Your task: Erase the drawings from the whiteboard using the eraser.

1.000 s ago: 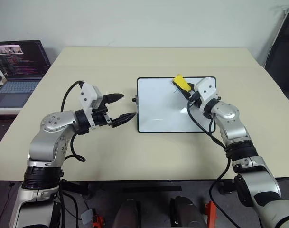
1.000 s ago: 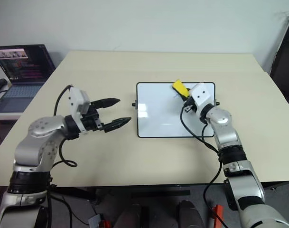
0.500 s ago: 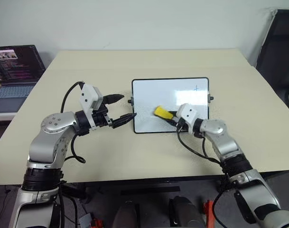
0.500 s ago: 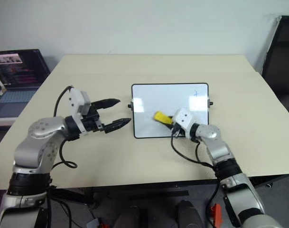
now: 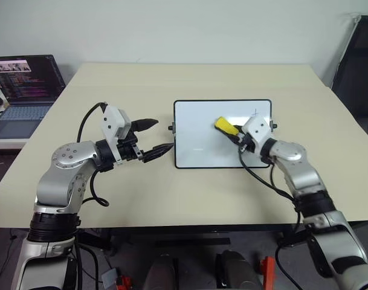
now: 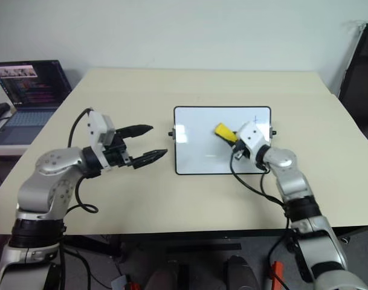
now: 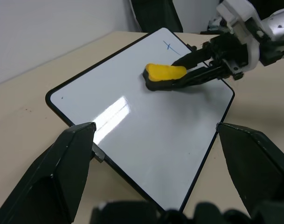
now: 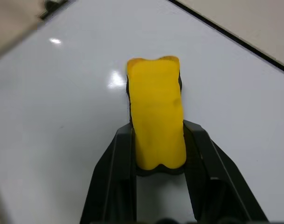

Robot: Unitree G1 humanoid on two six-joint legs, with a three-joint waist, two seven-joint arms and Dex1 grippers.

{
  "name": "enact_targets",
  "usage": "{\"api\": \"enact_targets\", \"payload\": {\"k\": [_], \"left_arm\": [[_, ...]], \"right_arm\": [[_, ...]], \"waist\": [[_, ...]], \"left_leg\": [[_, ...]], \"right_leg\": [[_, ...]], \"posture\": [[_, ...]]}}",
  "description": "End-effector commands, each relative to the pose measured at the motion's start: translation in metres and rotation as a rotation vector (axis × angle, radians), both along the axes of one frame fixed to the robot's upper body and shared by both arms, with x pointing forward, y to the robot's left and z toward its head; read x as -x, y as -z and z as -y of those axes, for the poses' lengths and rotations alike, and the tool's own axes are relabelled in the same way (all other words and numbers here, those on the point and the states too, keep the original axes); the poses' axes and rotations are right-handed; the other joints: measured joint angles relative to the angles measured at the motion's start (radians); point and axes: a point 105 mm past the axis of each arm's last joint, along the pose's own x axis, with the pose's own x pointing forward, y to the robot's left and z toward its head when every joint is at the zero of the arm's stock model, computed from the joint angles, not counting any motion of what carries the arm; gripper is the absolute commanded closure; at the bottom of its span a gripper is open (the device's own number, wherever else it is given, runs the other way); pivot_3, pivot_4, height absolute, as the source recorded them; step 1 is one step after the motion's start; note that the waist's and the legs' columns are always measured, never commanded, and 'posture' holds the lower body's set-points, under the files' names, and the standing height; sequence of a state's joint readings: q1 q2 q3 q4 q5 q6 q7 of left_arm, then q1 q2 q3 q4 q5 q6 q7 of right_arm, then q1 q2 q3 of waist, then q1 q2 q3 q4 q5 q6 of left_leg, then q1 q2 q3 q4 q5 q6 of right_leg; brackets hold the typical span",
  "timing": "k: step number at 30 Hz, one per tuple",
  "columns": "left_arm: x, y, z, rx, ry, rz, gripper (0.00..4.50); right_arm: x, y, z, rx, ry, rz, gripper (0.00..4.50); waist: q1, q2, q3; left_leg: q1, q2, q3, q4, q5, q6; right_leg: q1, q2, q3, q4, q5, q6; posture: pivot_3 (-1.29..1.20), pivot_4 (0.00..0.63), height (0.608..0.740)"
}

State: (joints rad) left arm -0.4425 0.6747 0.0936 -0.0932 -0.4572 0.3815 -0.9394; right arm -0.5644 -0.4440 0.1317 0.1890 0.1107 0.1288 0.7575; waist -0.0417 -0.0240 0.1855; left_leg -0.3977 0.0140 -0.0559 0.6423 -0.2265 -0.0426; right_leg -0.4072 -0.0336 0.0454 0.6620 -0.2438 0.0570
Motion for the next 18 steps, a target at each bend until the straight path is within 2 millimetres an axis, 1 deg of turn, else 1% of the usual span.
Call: {"api": "enact_targets", "payload": {"k": [1, 3, 5, 6, 7, 8, 9, 10, 11, 13, 15, 18], "left_arm": [[0.001, -0.015, -0.007, -0.014, -0.007, 0.06, 0.0], [0.002, -0.015, -0.009, -0.019, -0.01, 0.061, 0.0], [0.002, -0.016, -0.012, -0.025, -0.012, 0.063, 0.0], [0.002, -0.016, -0.012, -0.033, -0.01, 0.063, 0.0], [0.002, -0.015, -0.012, -0.039, -0.008, 0.062, 0.0], [0.002, -0.015, -0.012, -0.047, -0.005, 0.062, 0.0], [0.002, -0.015, -0.011, -0.051, -0.003, 0.063, 0.0], [0.002, -0.015, -0.01, -0.049, 0.001, 0.064, 0.0], [0.001, -0.015, -0.009, -0.047, 0.005, 0.063, 0.0], [0.001, -0.014, -0.009, -0.046, 0.009, 0.062, 0.0], [0.002, -0.014, -0.009, -0.05, 0.011, 0.059, 0.0], [0.002, -0.013, -0.011, -0.063, 0.014, 0.05, 0.0]], "right_arm": [[0.038, -0.051, -0.008, -0.054, -0.21, 0.044, 3.51], [0.053, -0.059, 0.004, -0.012, -0.259, -0.002, 3.51], [0.06, -0.061, 0.027, 0.078, -0.244, -0.046, 3.51], [0.062, -0.06, 0.041, 0.13, -0.22, -0.063, 3.51], [0.063, -0.059, 0.05, 0.162, -0.205, -0.076, 3.51], [0.061, -0.059, 0.062, 0.193, -0.168, -0.07, 3.51], [0.059, -0.06, 0.07, 0.211, -0.145, -0.065, 3.51], [0.058, -0.057, 0.084, 0.251, -0.109, -0.049, 3.51], [0.057, -0.055, 0.093, 0.281, -0.089, -0.029, 3.51], [0.062, -0.051, 0.099, 0.299, -0.095, -0.011, 3.51], [0.068, -0.049, 0.099, 0.294, -0.114, -0.016, 3.51], [0.07, -0.053, 0.101, 0.298, -0.103, -0.017, 3.51]], "waist": [[-0.001, 0.003, 0.002], [-0.001, 0.004, 0.003], [0.004, 0.003, 0.003], [0.007, 0.003, 0.003], [0.009, 0.003, 0.003], [0.01, 0.003, 0.003], [0.01, 0.003, 0.003], [0.01, 0.002, 0.003], [0.01, 0.002, 0.003], [0.01, 0.002, 0.003], [0.007, 0.002, 0.004], [0.005, 0.002, 0.004]], "left_leg": [[-0.002, 0.0, 0.0, 0.0, 0.0, 0.0], [-0.003, 0.0, 0.0, 0.0, 0.0, 0.0], [-0.003, 0.0, 0.0, -0.001, -0.001, 0.0], [-0.003, 0.0, 0.0, -0.001, -0.001, -0.001], [-0.002, 0.0, -0.001, -0.002, -0.001, 0.0], [-0.002, 0.0, 0.0, -0.002, -0.001, -0.001], [-0.002, 0.0, 0.0, -0.002, -0.001, -0.001], [-0.002, 0.0, 0.0, -0.002, -0.001, -0.001], [-0.002, 0.0, 0.0, -0.002, -0.001, -0.001], [-0.002, 0.0, 0.001, -0.002, -0.001, -0.001], [-0.002, 0.0, 0.001, -0.002, -0.001, -0.001], [-0.002, 0.0, 0.001, -0.002, -0.001, -0.001]], "right_leg": [[-0.002, 0.0, 0.0, 0.0, 0.001, -0.001], [-0.002, -0.001, 0.0, 0.0, 0.002, -0.003], [-0.002, -0.001, -0.001, -0.002, 0.001, -0.003], [-0.002, -0.001, -0.002, -0.003, 0.001, -0.002], [-0.001, -0.001, -0.002, -0.004, -0.001, -0.001], [-0.001, -0.001, -0.002, -0.004, -0.003, 0.001], [-0.001, -0.001, -0.002, -0.004, -0.003, 0.0], [-0.001, -0.001, -0.002, -0.004, -0.003, 0.0], [-0.001, -0.001, -0.002, -0.004, -0.003, 0.0], [-0.001, -0.001, -0.001, -0.004, -0.003, 0.001], [-0.001, -0.001, -0.001, -0.004, -0.003, 0.001], [-0.001, -0.001, -0.001, -0.004, -0.003, 0.001]], "posture": [[0.0, 0.15, 0.74], [0.0, 0.15, 0.74], [0.0, 0.15, 0.74], [0.0, 0.15, 0.74], [0.0, 0.15, 0.74], [0.0, 0.15, 0.74], [0.0, 0.15, 0.74], [0.0, 0.15, 0.74], [0.0, 0.15, 0.74], [0.0, 0.15, 0.74], [0.0, 0.15, 0.74], [0.0, 0.15, 0.74]]}}
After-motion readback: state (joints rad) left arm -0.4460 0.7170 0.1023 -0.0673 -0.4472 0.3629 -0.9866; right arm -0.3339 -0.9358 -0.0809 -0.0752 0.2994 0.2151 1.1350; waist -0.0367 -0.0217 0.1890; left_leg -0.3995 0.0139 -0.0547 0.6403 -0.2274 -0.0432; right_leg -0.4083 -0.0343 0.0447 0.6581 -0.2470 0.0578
